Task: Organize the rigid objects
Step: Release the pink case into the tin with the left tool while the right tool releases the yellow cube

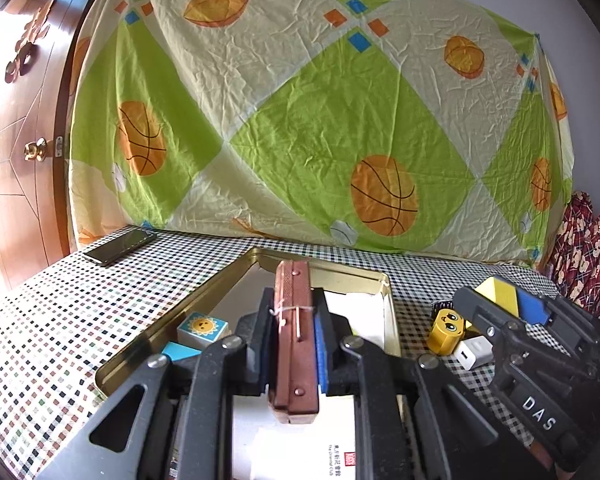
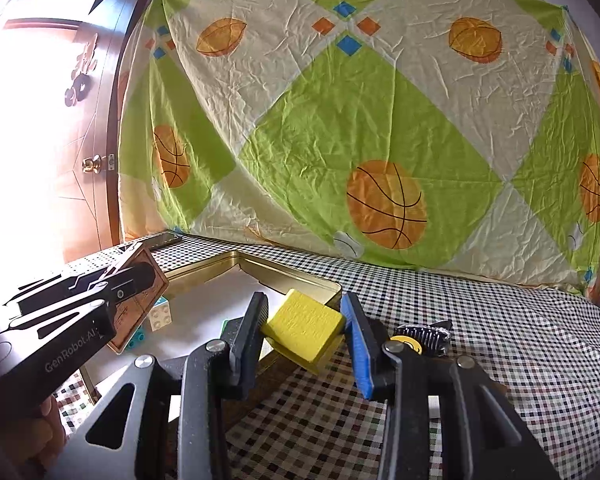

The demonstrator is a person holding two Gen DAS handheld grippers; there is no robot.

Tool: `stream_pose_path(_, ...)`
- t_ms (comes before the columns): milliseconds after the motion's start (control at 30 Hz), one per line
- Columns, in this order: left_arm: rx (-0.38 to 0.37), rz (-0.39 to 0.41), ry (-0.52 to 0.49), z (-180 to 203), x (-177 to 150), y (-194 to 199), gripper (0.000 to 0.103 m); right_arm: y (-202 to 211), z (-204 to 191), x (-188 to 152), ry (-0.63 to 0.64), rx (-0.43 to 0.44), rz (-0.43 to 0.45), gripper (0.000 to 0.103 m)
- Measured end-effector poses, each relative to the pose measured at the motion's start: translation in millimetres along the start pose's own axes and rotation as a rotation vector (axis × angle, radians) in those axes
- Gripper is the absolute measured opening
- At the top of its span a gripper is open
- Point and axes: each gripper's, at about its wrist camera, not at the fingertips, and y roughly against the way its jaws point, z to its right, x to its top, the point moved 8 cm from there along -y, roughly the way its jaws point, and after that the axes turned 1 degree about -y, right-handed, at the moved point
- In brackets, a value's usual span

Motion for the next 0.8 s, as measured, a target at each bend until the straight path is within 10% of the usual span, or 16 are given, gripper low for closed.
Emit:
stream_pose_path(700,0.103,-0.121,-0.004,-46.7,-8.9,-33.3,0.015,-84.1,-59.5,-6.8,0.046,0.203,-0.256,0.041)
stream_pose_path(800,0.113,-0.111,0.016,-52.7,-8.1,-31.3,0.019,-90.6,-69.0,-6.7,0.055,0.222,-0.264,0.054)
